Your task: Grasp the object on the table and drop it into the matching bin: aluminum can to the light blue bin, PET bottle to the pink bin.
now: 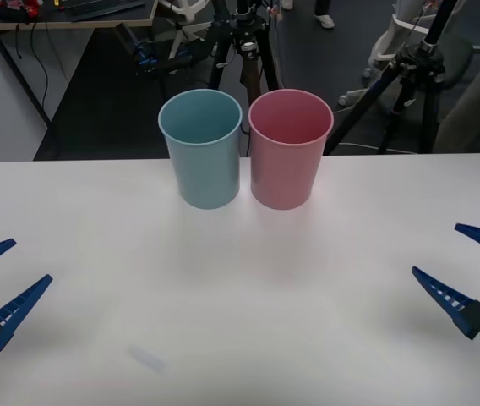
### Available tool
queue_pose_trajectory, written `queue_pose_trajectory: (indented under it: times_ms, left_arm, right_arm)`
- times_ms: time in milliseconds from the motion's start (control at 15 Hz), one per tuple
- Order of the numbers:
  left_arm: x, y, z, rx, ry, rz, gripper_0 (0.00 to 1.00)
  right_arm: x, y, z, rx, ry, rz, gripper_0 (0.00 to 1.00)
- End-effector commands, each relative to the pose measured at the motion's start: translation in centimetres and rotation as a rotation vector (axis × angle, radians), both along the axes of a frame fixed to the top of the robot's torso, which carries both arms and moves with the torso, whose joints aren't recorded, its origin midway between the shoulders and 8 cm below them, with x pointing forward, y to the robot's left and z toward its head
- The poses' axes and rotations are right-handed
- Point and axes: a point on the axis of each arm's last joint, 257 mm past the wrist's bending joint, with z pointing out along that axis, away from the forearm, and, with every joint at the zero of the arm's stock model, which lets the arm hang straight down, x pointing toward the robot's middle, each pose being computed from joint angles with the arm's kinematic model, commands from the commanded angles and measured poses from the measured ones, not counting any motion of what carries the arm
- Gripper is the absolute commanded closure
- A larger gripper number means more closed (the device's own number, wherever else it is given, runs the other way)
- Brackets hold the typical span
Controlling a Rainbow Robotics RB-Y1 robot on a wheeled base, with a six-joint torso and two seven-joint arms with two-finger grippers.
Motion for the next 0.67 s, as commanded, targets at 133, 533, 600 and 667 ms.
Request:
queue_pose_trajectory:
  times_ms: [133,533,600,667]
  left_arm:
    - [0.0,0.0,0.0,0.0,0.0,0.0,0.0]
    - [0.0,0.0,0.0,0.0,0.0,0.0,0.0]
    - [0.0,0.0,0.0,0.0,0.0,0.0,0.0]
    - [0.0,0.0,0.0,0.0,0.0,0.0,0.0]
  right_arm:
    - [-2.3,-2.1,-0.2,0.008,0.022,-0.021,0.0]
    - [-2.6,-3.0,0.3,-0.001,0.003,-0.037,0.0]
    - [-2.6,-3.0,0.3,-0.001,0.003,-0.037,0.0]
    - [-2.6,-3.0,0.3,-0.001,0.003,-0.037,0.0]
